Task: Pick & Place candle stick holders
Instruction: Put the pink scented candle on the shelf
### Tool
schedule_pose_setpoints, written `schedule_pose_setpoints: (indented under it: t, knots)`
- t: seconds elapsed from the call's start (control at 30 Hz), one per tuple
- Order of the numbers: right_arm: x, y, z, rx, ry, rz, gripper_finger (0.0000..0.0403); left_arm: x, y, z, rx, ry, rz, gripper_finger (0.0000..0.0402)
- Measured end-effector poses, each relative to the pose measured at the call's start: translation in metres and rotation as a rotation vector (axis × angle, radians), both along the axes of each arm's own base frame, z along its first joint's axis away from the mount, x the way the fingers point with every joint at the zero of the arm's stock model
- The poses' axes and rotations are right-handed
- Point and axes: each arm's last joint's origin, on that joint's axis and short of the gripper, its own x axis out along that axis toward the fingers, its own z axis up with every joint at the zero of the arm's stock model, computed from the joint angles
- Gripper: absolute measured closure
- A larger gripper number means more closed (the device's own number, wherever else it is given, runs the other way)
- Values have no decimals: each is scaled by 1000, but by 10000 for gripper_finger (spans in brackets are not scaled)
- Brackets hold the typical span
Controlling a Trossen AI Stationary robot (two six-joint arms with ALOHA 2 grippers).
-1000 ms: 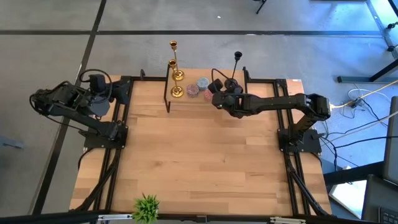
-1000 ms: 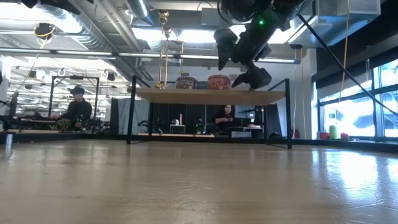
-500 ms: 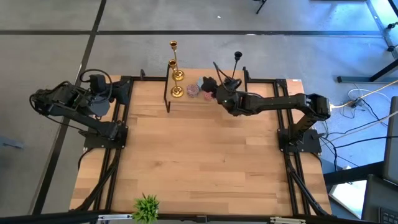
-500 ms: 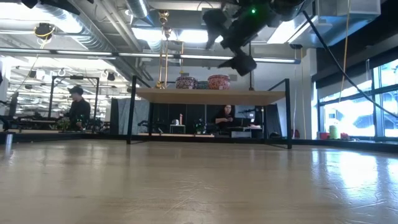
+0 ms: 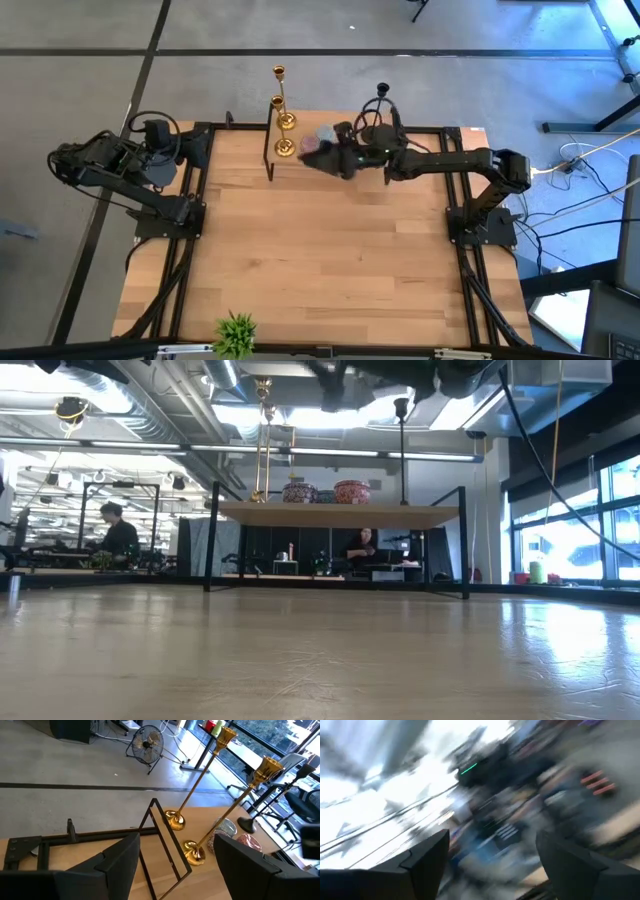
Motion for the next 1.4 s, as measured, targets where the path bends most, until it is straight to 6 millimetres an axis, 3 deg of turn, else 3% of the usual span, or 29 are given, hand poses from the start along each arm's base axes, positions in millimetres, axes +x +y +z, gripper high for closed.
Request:
schedule_pose_setpoints:
  t: [0.2, 0.4, 0.57, 0.73, 0.83, 1.1, 1.2, 1.4]
  knots:
    - [-1, 28, -2, 44, 79, 438, 103, 2, -1, -1, -3, 31, -23, 151]
    - [-3, 60, -30, 173, 435, 755, 103, 8, -3, -2, -13, 66, -45, 151]
    - [-18, 72, -71, 257, 839, 780, 107, 14, -4, -3, -10, 88, -46, 151]
    - [-44, 66, -99, 178, 1208, 554, 142, 20, -6, -4, -6, 107, -46, 151]
    - [-48, 62, -91, 52, 1273, 390, 187, 23, -6, -5, -3, 120, -46, 151]
    - [-42, 56, -24, -206, 1165, 142, 386, 31, -8, -6, -2, 123, -45, 151]
    - [-45, 53, -9, -270, 1185, 64, 398, 33, -9, -6, -1, 127, -44, 151]
    - [-46, 51, -7, -410, 1165, 96, 400, 34, -9, -6, 10, 128, -37, 151]
